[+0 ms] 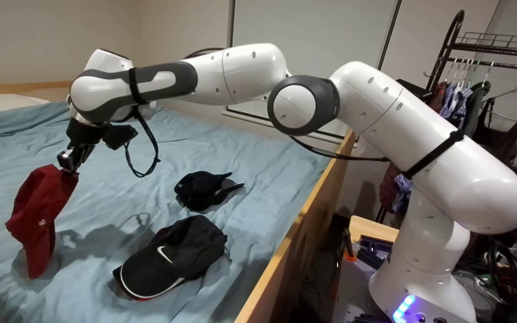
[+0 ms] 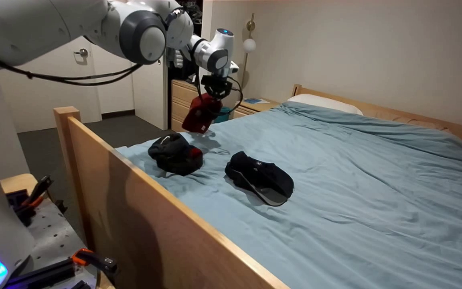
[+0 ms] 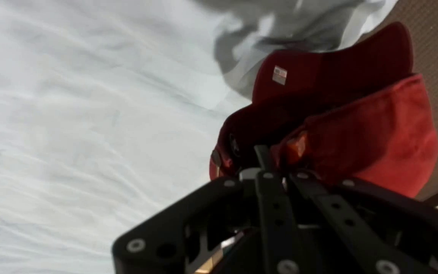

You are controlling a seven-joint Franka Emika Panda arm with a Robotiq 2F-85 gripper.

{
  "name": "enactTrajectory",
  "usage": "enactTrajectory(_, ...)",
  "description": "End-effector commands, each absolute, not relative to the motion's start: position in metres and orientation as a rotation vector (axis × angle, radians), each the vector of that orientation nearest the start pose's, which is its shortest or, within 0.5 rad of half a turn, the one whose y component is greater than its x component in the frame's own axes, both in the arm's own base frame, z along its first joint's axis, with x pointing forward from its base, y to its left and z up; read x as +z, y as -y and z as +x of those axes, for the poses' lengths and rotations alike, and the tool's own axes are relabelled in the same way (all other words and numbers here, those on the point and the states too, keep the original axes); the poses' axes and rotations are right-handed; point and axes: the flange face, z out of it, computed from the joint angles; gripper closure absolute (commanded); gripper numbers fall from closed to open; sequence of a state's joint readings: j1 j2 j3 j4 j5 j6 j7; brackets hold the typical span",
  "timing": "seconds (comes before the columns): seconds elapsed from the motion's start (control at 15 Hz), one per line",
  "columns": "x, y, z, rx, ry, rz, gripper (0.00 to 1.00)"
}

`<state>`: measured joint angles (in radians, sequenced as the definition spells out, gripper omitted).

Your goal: Turn the caps over and pile 2 of them on top of each other

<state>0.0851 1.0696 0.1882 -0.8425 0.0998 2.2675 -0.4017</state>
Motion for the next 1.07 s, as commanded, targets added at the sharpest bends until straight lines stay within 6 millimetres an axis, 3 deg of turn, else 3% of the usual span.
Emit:
enactTrajectory(0.0,0.304,-0.117,0.797,-0.496,0.836,-2.879,0.99)
enactTrajectory(0.2,0.294,-0.084,0.791,-0.471,0.838,-2.984,0.99)
enactTrajectory(0.27,0.291,-0.076,0.789,-0.482,0.82,-3.013,0.72)
enactTrajectory(0.4,0.285,-0.061,0.783,-0.478,0.828,-3.054,0.66)
enactTrajectory(0.67,0.283,-0.043,0.77,-0.479,0.825,-3.122,0.4)
enactTrajectory(0.8,0.295,-0.04,0.766,-0.527,0.696,-3.13,0.27)
enactTrajectory(1.0,0.335,-0.051,0.764,-0.623,0.447,-3.053,0.08)
